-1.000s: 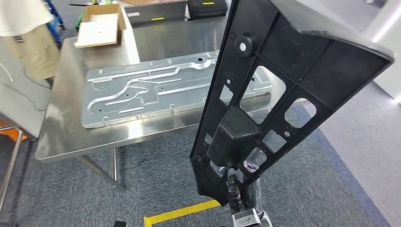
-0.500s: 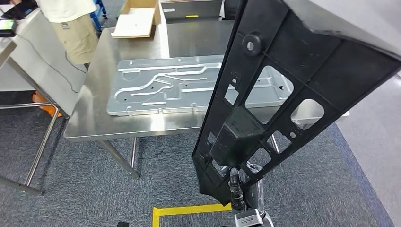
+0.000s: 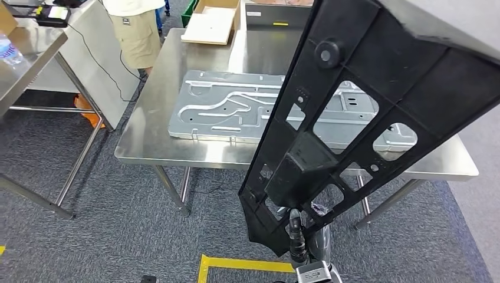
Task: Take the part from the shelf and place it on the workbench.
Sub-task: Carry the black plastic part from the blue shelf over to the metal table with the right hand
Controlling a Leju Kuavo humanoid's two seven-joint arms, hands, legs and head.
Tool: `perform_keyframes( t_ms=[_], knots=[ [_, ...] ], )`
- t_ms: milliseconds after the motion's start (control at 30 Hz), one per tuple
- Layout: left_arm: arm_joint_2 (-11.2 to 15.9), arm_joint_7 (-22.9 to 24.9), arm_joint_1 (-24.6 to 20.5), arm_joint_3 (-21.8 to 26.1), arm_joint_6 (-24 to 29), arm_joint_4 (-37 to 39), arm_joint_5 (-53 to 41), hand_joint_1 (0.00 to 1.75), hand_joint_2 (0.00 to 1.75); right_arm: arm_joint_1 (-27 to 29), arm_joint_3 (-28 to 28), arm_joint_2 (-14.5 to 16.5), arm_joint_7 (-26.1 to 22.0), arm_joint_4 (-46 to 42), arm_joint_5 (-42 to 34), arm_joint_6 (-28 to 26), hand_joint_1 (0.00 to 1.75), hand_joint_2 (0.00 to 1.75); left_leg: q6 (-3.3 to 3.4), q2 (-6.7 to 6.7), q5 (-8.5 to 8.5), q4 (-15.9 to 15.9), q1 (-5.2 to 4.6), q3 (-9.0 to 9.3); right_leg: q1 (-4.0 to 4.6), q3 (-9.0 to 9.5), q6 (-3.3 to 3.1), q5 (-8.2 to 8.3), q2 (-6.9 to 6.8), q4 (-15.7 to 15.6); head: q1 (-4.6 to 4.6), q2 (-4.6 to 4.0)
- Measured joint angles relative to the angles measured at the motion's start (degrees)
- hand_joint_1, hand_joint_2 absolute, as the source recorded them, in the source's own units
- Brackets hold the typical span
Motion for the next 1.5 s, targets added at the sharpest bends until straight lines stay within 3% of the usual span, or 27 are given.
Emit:
perform_keyframes(
  t_ms=[67,167,200,300,333,367,400,433,500,533,567,700,767,833,867,900,933,1033,1100,1200,1267,1333,1367,1400,1433,1500],
  knots=[
    [0.0,0.0,0.0,0.0,-0.1,0.0,0.0,0.0,1.75,0.0,-0.1,0.1,0.0,-0.1,0.0,0.2,1.75,0.0,-0.66,-0.27,-0.41,0.4,-0.2,-0.22,0.15,1.22,-0.35,1.08,0.26,-3.6,-0.02,0.0],
    [0.0,0.0,0.1,0.0,-0.1,0.0,0.0,0.0,1.75,0.0,-0.3,0.4,0.0,-0.3,-0.1,0.4,1.75,0.0,-1.67,-0.15,-0.91,0.7,-0.1,-0.45,0.19,1.27,-1.19,1.1,0.12,-4.0,-0.03,0.0],
    [0.1,0.0,0.1,0.0,-0.1,0.0,0.0,0.0,1.75,0.0,-0.4,0.5,0.0,-0.3,-0.2,0.5,1.75,0.0,-1.96,0.2,-1.78,1.9,0.0,-0.89,0.07,1.38,-1.59,1.19,-0.02,-4.2,-0.04,0.0],
    [0.1,-0.1,0.0,0.0,-0.2,0.0,0.0,0.0,1.75,-0.1,-0.5,0.6,0.0,-0.5,-0.3,0.7,1.75,0.0,-2.72,1.41,-7.21,11.7,0.29,-5.38,0.05,1.48,-2.3,1.22,-0.61,-4.4,-0.06,0.0],
    [0.1,-0.1,0.0,0.0,-0.2,0.0,0.0,0.0,1.75,-0.1,-0.6,0.6,0.0,-0.5,-0.3,0.7,1.75,0.0,-2.92,1.57,-8.5,15.1,0.35,-7.04,0.1,1.48,-2.34,1.19,-0.77,-4.4,-0.05,0.0],
    [0.1,-0.1,0.1,0.0,-0.2,0.0,0.0,0.0,1.75,-0.1,-0.7,0.7,0.0,-0.5,-0.3,0.8,1.75,0.0,-3.04,1.67,-8.73,16.9,0.39,-7.94,0.13,1.49,-2.33,1.16,-0.88,-4.4,-0.05,0.0],
    [0.1,-0.1,0.1,0.0,-0.2,0.0,0.0,0.0,1.75,-0.1,-0.8,0.8,0.0,-0.5,-0.3,0.8,1.75,0.0,-3.06,1.74,-7.75,16.4,0.41,-7.71,0.12,1.52,-2.28,1.12,-0.93,-4.3,-0.05,0.0],
    [0.1,-0.1,0.1,0.0,-0.2,0.0,0.0,0.0,1.75,-0.1,-1.0,0.9,0.0,-0.5,-0.3,0.9,1.75,0.0,-2.99,1.81,-5.9,13.6,0.44,-6.4,0.11,1.58,-2.19,1.05,-0.96,-4.3,-0.05,0.0],
    [0.1,-0.1,0.0,0.0,-0.2,0.0,0.0,0.0,1.75,-0.1,-1.3,1.1,0.0,-0.6,-0.3,1.0,1.75,0.0,-2.55,2.2,-2.23,5.4,0.34,-2.37,0.2,1.72,-1.84,0.87,-0.98,-4.0,-0.05,0.0],
    [0.1,-0.1,-0.1,0.0,-0.2,0.0,0.0,0.0,1.75,-0.1,-1.4,1.2,0.0,-0.7,-0.3,1.1,1.75,0.0,-2.21,2.35,-1.31,2.6,0.22,-1.04,0.29,1.75,-1.57,0.8,-0.98,-4.0,-0.05,0.0],
    [0.1,-0.2,-0.1,0.0,-0.2,0.0,0.0,0.0,1.75,-0.1,-1.5,1.3,0.0,-0.8,-0.3,1.1,1.75,0.0,-1.89,2.45,-1.03,1.1,0.07,-0.41,0.38,1.75,-1.26,0.78,-0.99,-3.9,-0.05,0.0],
    [0.1,-0.3,-0.1,0.0,-0.2,0.0,-0.1,0.0,1.75,-0.1,-2.0,1.5,-0.3,-1.2,-0.4,2.1,1.75,0.0,-0.42,2.24,-0.49,0.3,0.11,-0.28,0.32,1.57,0.06,0.25,-0.93,-3.4,-0.04,0.0],
    [0.0,-0.3,-0.2,0.0,-0.2,0.0,-0.1,0.0,1.75,-0.1,-2.1,1.6,-0.4,-1.4,-0.4,2.3,1.75,0.0,0.24,2.43,-0.09,0.0,0.22,-0.16,0.2,-0.55,0.44,-2.85,-0.73,1.4,-0.03,0.0],
    [0.0,-0.3,-0.2,0.1,-0.2,0.0,-0.1,0.0,1.75,0.0,-2.3,1.6,-0.6,-1.5,-0.5,2.6,1.75,0.0,0.55,2.75,-0.09,0.0,0.03,-0.23,0.21,-4.22,0.63,-6.5,-0.57,9.1,-0.03,0.0],
    [0.0,-0.3,-0.2,0.1,-0.3,0.0,-0.1,0.0,1.75,0.0,-2.4,1.6,-0.6,-1.5,-0.5,2.7,1.75,0.0,0.61,2.92,-0.14,0.1,-0.08,-0.21,0.21,-5.51,0.65,-7.11,-0.52,11.6,-0.03,0.0],
    [0.0,-0.3,-0.2,0.1,-0.3,0.0,-0.1,0.0,1.75,0.1,-2.4,1.6,-0.6,-1.5,-0.6,2.9,1.75,0.0,0.65,3.15,-0.22,0.1,-0.17,-0.15,0.22,-5.8,0.58,-6.53,-0.5,12.0,-0.03,0.0],
    [0.0,-0.3,-0.2,0.1,-0.3,0.0,-0.1,0.0,1.75,0.1,-2.5,1.6,-0.7,-1.5,-0.6,3.0,1.75,0.0,0.65,3.4,-0.32,0.1,-0.26,-0.02,0.25,-4.9,0.42,-4.9,-0.59,10.0,-0.03,0.0],
    [-0.1,-0.4,-0.2,0.1,-0.3,0.0,-0.1,0.0,1.75,0.0,-2.7,1.7,-0.7,-1.5,-0.7,3.0,1.75,0.0,0.23,4.25,-0.81,0.2,-0.61,0.5,0.85,0.58,-0.7,0.24,-2.57,-1.4,-0.03,0.01],
    [-0.1,-0.4,-0.2,0.1,-0.3,0.0,-0.1,0.0,1.75,0.0,-2.8,1.9,-0.8,-1.5,-0.7,3.0,1.75,0.0,-0.34,4.92,-1.13,0.3,-0.81,0.62,1.29,1.51,-1.25,0.7,-3.02,-3.9,-0.03,0.01],
    [-0.1,-0.5,-0.3,0.1,-0.3,0.0,-0.1,0.0,1.75,0.0,-3.1,2.2,-0.8,-1.7,-0.7,3.1,1.75,0.0,-1.3,5.29,-2.03,0.9,-0.71,0.62,0.96,1.48,-2.02,1.11,-1.5,-4.3,-0.04,0.0],
    [-0.1,-0.5,-0.4,0.0,-0.3,0.0,-0.1,0.0,1.75,0.0,-3.2,2.4,-0.8,-1.8,-0.7,3.2,1.75,0.0,-1.99,3.83,-4.89,5.1,-0.41,-1.1,0.6,1.61,-2.61,1.44,-0.69,-4.7,-0.05,0.0],
    [-0.1,-0.5,-0.3,0.1,-0.3,0.0,-0.1,0.0,1.75,0.0,-3.3,2.5,-0.8,-1.8,-0.7,3.5,1.75,0.0,-2.52,2.75,-8.67,12.9,-0.12,-4.65,0.6,1.48,-2.82,1.51,0.23,-4.6,-0.07,0.01],
    [-0.1,-0.5,-0.2,0.1,-0.3,0.0,-0.1,0.0,1.75,0.0,-3.3,2.5,-0.8,-1.8,-0.7,3.6,1.75,0.0,-2.7,2.63,-9.58,15.9,0.01,-6.11,0.6,1.44,-2.83,1.51,0.79,-4.6,-0.07,0.01],
    [-0.1,-0.5,-0.2,0.1,-0.3,0.0,-0.1,0.0,1.75,0.0,-3.4,2.5,-0.8,-1.8,-0.7,3.7,1.75,0.0,-2.79,2.6,-9.32,17.0,0.11,-6.71,0.6,1.43,-2.82,1.51,1.41,-4.6,-0.08,0.01],
    [-0.1,-0.5,-0.1,0.1,-0.3,0.0,-0.1,0.0,1.75,0.0,-3.4,2.5,-0.8,-1.8,-0.7,3.8,1.75,0.0,-2.79,2.49,-7.91,15.7,0.19,-6.19,0.6,1.47,-2.8,1.52,2.08,-4.5,-0.08,0.0],
    [-0.1,-0.5,-0.2,0.0,-0.4,0.0,-0.1,0.0,1.75,0.0,-3.5,2.6,-0.9,-1.8,-0.6,3.9,1.75,0.0,-2.45,0.87,-3.65,8.0,0.3,-2.7,0.56,1.57,-2.64,1.52,3.38,-4.4,-0.07,0.0]
  ],
)
